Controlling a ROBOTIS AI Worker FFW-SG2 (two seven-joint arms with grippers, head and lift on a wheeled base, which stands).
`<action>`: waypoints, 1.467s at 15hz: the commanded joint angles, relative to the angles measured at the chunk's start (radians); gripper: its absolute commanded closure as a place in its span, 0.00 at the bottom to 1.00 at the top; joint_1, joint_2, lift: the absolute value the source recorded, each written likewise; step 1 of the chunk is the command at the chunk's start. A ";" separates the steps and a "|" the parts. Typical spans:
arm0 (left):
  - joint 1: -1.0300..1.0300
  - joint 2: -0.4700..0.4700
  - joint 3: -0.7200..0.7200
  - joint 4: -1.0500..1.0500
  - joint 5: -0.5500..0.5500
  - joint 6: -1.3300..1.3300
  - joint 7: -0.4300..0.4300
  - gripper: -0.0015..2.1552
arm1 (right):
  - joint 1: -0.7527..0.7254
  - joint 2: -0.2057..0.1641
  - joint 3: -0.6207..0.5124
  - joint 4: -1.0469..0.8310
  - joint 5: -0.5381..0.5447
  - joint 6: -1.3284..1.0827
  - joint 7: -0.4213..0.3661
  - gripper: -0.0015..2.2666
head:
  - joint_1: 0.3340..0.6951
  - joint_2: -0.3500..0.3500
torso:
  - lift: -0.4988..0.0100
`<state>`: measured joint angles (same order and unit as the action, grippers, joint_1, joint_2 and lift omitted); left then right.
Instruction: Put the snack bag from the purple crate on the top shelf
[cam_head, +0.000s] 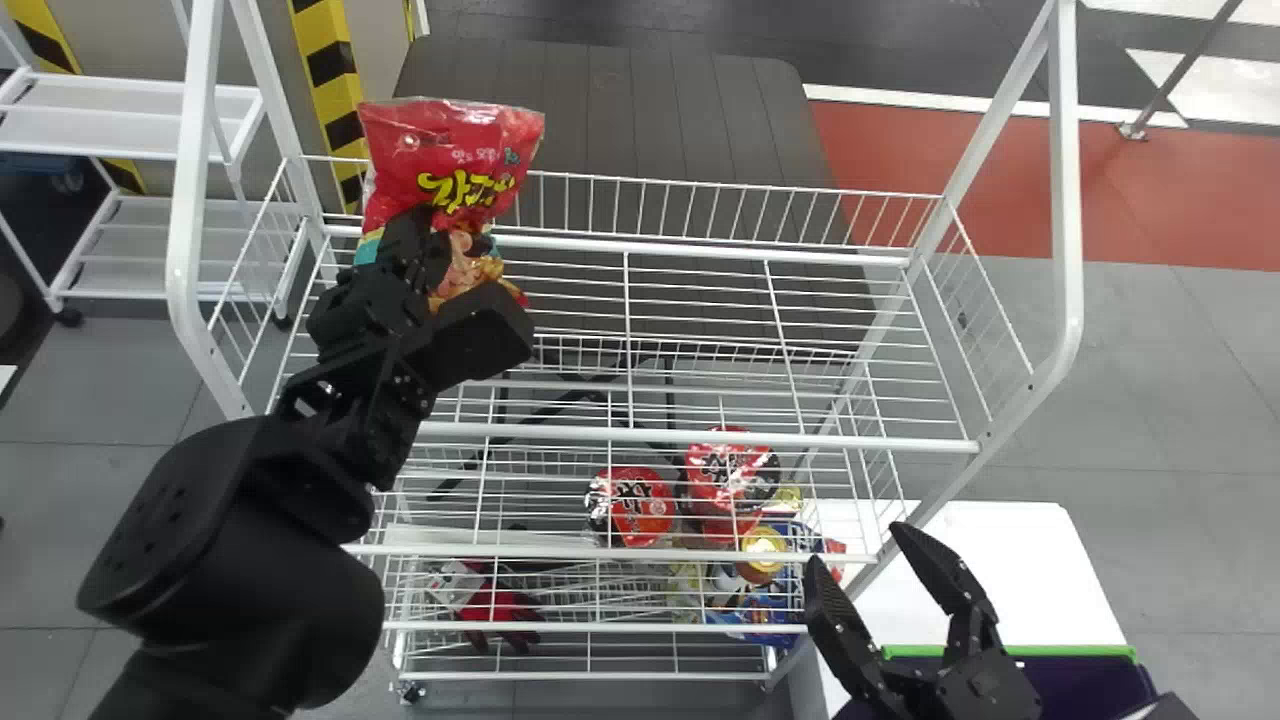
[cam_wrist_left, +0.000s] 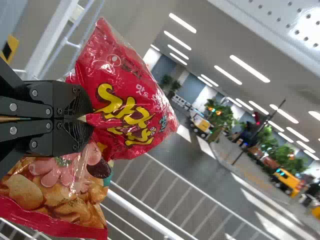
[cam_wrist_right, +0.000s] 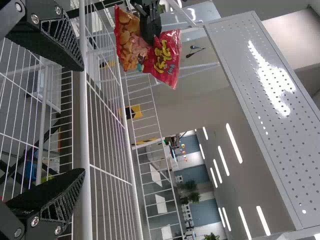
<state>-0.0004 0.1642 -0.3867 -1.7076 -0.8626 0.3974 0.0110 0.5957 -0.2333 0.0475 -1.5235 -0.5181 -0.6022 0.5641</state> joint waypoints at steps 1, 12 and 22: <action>-0.012 -0.011 -0.014 0.017 -0.055 0.068 -0.003 0.81 | -0.002 -0.001 0.003 0.005 0.000 -0.006 0.000 0.04 | 1.00 0.37 | 0.98; -0.098 -0.055 -0.041 0.154 -0.170 0.151 -0.016 0.80 | -0.002 -0.006 0.005 0.012 -0.007 -0.043 0.003 0.04 | 1.00 0.39 | 0.98; -0.138 -0.054 -0.044 0.201 -0.168 0.136 0.001 0.71 | -0.005 -0.003 0.005 0.019 -0.008 -0.046 0.003 0.04 | 1.00 0.41 | 0.98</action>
<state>-0.1366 0.1101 -0.4327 -1.5109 -1.0335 0.5334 0.0068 0.5920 -0.2362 0.0527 -1.5064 -0.5247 -0.6479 0.5676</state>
